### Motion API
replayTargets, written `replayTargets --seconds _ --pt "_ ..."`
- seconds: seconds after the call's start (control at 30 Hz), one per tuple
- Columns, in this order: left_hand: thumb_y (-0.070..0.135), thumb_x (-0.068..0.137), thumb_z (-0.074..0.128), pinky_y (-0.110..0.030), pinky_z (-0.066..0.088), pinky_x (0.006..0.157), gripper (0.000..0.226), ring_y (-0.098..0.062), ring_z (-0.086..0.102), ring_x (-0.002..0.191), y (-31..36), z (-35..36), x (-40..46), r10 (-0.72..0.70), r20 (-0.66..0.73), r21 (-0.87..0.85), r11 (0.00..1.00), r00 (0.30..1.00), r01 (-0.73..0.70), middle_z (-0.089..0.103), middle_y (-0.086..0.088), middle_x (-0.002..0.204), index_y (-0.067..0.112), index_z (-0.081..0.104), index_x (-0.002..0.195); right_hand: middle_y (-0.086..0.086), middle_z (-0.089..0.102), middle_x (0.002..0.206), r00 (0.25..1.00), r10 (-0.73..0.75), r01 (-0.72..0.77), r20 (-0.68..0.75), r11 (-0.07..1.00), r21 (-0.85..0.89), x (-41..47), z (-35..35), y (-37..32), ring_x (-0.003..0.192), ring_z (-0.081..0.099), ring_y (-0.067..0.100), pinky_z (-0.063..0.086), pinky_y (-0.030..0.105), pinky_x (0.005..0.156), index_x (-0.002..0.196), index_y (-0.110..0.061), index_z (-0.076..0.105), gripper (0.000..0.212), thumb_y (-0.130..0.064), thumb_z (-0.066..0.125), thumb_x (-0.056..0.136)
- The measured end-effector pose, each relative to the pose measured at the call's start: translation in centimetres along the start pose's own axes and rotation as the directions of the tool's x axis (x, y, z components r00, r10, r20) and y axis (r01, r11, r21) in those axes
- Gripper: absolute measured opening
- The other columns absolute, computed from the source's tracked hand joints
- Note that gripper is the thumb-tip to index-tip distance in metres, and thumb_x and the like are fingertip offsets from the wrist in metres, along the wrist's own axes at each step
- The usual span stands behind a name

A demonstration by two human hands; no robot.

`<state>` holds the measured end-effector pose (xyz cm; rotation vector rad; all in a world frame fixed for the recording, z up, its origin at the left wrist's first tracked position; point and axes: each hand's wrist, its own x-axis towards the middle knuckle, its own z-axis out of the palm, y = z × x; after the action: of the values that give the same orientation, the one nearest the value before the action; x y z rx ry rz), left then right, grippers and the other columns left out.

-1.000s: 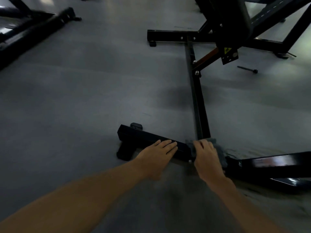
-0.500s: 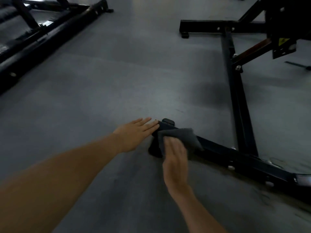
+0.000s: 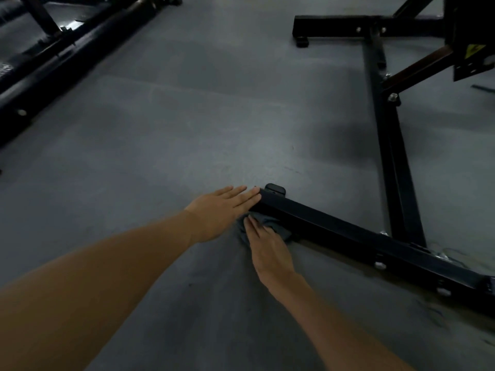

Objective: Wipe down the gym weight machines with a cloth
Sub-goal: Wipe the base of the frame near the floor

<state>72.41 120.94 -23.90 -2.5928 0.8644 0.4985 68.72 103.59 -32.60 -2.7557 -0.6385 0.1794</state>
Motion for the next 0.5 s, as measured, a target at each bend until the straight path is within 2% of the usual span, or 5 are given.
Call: replayTargets --seconds 0.2,0.27,0.33,0.4,0.5 --pt "0.021 0.103 0.037 -0.042 -0.002 0.128 0.073 -0.032 -0.004 0.157 1.1 -1.8 0.5 -0.008 -0.016 0.193 0.981 1.000 0.010 -0.006 -0.019 0.168 0.001 -0.006 0.160 0.009 0.049 0.152 0.985 0.166 -0.168 -0.051 0.985 -0.027 -4.6 -0.6 3.4 0.128 0.054 0.028 0.041 0.036 0.110 0.153 -0.011 0.039 0.057 -0.005 0.053 0.099" --pt "0.028 0.103 0.037 -0.048 0.004 0.127 0.067 -0.041 0.011 0.154 2.2 -2.6 0.9 0.059 -0.055 0.281 0.959 0.997 -0.041 0.019 -0.028 0.164 -0.007 0.017 0.157 0.011 0.053 0.146 0.959 0.277 -0.270 -0.051 0.955 0.122 -6.3 -1.3 3.3 0.130 0.053 0.028 0.038 0.034 0.112 0.149 -0.010 0.046 0.054 0.001 0.053 0.097" --pt "0.032 0.098 0.050 -0.048 0.019 0.124 0.067 -0.041 0.031 0.148 3.7 -3.8 2.0 0.102 -0.140 0.265 0.962 0.985 -0.062 0.039 -0.027 0.155 -0.007 0.037 0.150 0.003 0.059 0.133 0.911 0.413 -0.381 -0.002 0.842 0.381 -8.0 -3.6 2.8 0.121 0.055 0.012 0.038 0.019 0.106 0.141 -0.015 0.053 0.047 0.005 0.045 0.100" --pt "0.030 0.091 0.064 -0.041 0.038 0.115 0.067 -0.033 0.048 0.138 6.0 -6.0 3.8 0.131 -0.256 0.040 0.991 0.958 -0.124 0.049 -0.018 0.150 0.001 0.045 0.148 -0.009 0.062 0.102 0.821 0.570 -0.464 0.045 0.618 0.635 -9.9 -6.7 3.3 0.088 0.055 -0.008 0.043 0.008 0.082 0.111 -0.025 0.060 0.042 0.010 0.040 0.099" --pt "0.027 0.097 0.064 -0.035 0.043 0.108 0.062 -0.022 0.052 0.131 9.8 -10.7 6.2 0.191 -0.056 -0.578 0.794 0.980 -0.188 0.049 -0.004 0.147 0.014 0.038 0.151 0.011 0.061 0.081 0.657 0.730 -0.468 0.187 0.200 0.861 -13.0 -9.4 5.3 0.077 0.063 0.015 0.051 0.029 0.068 0.080 -0.019 0.058 0.037 0.011 0.041 0.094"
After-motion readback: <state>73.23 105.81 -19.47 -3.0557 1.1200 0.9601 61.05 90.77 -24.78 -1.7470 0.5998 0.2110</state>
